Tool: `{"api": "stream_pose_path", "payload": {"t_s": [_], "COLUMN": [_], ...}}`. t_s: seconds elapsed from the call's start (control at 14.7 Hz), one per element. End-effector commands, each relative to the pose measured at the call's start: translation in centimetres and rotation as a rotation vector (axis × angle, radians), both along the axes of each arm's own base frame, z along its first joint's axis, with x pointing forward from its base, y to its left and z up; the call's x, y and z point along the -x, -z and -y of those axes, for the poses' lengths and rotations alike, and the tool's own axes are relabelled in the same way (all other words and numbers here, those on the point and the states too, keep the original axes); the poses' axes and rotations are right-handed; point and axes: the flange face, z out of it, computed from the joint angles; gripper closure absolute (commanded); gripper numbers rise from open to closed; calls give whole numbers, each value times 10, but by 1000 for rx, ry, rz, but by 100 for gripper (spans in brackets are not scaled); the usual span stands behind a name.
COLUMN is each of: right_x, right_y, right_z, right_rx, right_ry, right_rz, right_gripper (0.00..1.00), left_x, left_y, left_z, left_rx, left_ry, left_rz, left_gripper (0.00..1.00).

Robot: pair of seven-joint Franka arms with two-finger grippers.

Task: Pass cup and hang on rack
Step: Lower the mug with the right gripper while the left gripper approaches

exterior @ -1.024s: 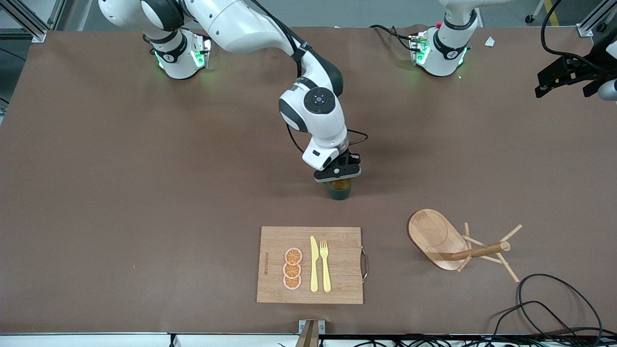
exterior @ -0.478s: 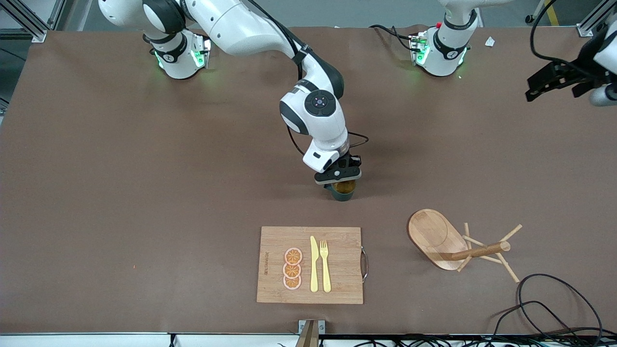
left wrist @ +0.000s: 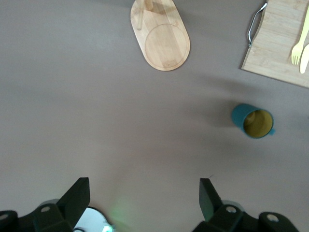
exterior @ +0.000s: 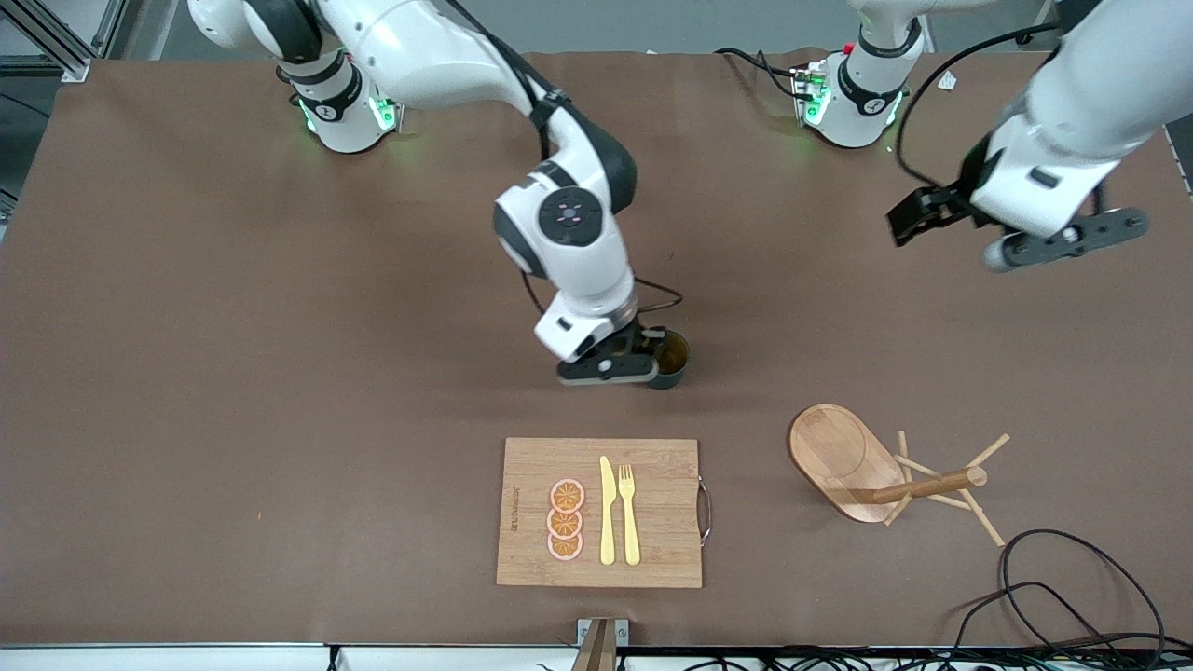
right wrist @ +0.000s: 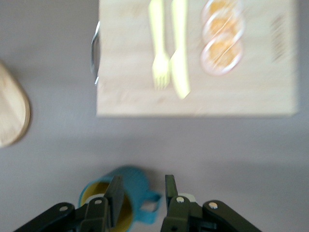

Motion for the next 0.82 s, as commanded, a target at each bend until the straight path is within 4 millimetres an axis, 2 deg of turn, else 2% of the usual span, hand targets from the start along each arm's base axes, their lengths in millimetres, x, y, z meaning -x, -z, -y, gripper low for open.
{"api": "stream_pose_path", "payload": {"t_s": [0.0, 0.07, 0.14, 0.41, 0.61, 0.75], "right_x": [-37, -48, -60, -94, -113, -118], "right_y": [-54, -68, -81, -105, -114, -121], "right_z": [86, 111, 139, 241, 333, 408], "right_rx": [20, 29, 37, 62, 91, 96], "right_ry": [-30, -73, -113, -68, -80, -47], "right_rz": [-20, -1, 23, 11, -10, -47], "right_gripper": [35, 4, 0, 0, 0, 0], "left_x": [-7, -6, -4, -10, -12, -14], "left_y": [27, 39, 53, 100, 146, 177], "left_z": [46, 69, 92, 157, 209, 239], "left_rx": [-49, -62, -81, -71, -97, -135], "left_ry": [-69, -103, -148, -299, -448, -507], "left_rz": [17, 25, 29, 96, 185, 232], "left_gripper": [0, 0, 0, 0, 0, 0]}}
